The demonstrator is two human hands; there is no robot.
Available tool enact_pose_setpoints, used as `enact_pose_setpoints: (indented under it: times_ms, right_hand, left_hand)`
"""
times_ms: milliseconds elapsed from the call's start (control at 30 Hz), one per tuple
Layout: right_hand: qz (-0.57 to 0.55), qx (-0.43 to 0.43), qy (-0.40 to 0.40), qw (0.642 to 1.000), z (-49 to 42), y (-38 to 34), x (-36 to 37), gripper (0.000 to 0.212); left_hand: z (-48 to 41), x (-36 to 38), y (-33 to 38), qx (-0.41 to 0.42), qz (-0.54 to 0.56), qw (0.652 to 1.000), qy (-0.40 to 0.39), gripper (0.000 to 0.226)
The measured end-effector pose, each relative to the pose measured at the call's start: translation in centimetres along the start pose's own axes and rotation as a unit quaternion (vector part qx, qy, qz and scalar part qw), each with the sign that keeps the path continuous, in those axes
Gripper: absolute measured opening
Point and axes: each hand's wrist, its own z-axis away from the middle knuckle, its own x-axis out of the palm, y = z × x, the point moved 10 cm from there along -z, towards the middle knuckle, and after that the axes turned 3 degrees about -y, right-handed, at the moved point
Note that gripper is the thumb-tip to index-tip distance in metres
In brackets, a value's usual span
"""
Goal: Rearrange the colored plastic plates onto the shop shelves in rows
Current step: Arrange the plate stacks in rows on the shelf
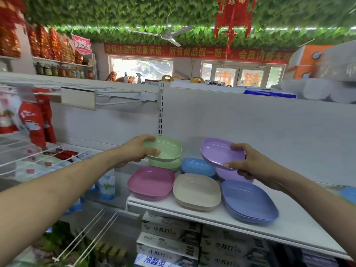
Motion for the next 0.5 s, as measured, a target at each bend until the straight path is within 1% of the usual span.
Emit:
enact_pose_setpoints:
  times_ms: [233, 367, 500]
  right_hand:
    - [-0.004, 0.004, 0.022, 1.000, 1.7, -0.8, 0.3, 0.069]
    - [-0.006, 0.021, 0.036, 0.999, 3.1, -0.3, 0.5, 0.065]
    - [-0.020, 0.044, 0.051, 0.997, 4.0, 0.8, 0.9, 0.064]
  left_hand:
    - [-2.3, -1.6, -3.0, -0.018, -0.006, 1.000, -0.009, 0.064]
    - [-4.1, -1.1, -4.0, -0.016, -0.010, 1.000, -0.011, 0.062]
    - [-5.6, 0.1, -4.7, -0.003, -0.025, 0.999, -0.021, 0.064]
